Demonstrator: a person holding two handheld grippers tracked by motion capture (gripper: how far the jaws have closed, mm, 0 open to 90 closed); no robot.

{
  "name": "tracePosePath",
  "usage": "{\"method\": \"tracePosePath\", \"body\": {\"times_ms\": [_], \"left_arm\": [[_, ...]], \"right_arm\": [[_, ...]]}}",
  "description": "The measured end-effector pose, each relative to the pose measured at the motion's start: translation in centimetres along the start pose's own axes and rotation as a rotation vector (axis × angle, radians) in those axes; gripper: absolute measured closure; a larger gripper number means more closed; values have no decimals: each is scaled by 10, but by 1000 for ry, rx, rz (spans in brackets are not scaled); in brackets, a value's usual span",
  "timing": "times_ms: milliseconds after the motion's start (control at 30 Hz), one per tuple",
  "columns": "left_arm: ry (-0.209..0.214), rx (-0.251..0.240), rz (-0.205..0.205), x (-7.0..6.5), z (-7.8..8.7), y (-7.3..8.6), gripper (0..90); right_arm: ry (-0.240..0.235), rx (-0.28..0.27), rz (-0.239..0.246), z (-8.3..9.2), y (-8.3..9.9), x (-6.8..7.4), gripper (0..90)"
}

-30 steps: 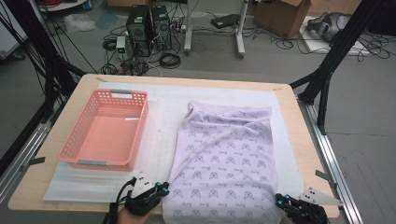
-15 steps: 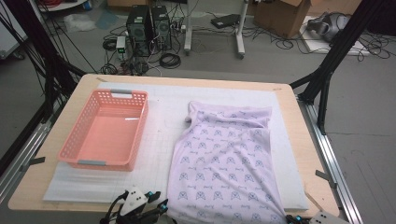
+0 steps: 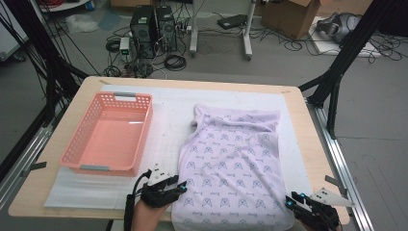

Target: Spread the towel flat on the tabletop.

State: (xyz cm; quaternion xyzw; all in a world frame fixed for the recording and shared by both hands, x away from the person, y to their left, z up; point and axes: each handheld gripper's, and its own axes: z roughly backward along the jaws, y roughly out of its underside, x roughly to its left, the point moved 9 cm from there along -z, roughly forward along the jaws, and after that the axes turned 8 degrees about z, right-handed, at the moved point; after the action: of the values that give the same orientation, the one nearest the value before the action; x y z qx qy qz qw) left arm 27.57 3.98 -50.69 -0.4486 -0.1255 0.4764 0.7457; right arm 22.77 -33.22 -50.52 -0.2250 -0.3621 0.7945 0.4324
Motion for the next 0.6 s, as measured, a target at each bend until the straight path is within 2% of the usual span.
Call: {"method": "tracePosePath", "body": {"times_ms": [33, 67, 133, 200, 267, 333, 433, 500, 600], "left_arm": [[4, 4, -11, 0, 1, 0, 802], [16, 9, 9, 1, 2, 1, 863], [11, 4, 8, 2, 6, 3, 871], [14, -6, 34, 6, 15, 9, 873], [20, -14, 48, 9, 23, 15, 873], [14, -13, 49, 11, 34, 22, 873], [11, -9, 44, 13, 47, 27, 872], [21, -13, 47, 11, 53, 31, 872], [61, -8, 44, 1, 55, 36, 868]], "right_arm": [[-2, 9, -2, -5, -1, 0, 681], [3, 5, 0, -8, -2, 0, 728], [-36, 2, -17, -10, -4, 4, 862], [-38, -1, -5, -11, -5, 9, 871], [-67, -1, -4, -10, -5, 13, 874], [-94, 4, -1, -7, -4, 19, 878], [-112, 12, 30, -1, 0, 26, 880], [-116, 17, 41, 6, 6, 29, 881], [-121, 22, 38, 18, 17, 27, 882]]}}
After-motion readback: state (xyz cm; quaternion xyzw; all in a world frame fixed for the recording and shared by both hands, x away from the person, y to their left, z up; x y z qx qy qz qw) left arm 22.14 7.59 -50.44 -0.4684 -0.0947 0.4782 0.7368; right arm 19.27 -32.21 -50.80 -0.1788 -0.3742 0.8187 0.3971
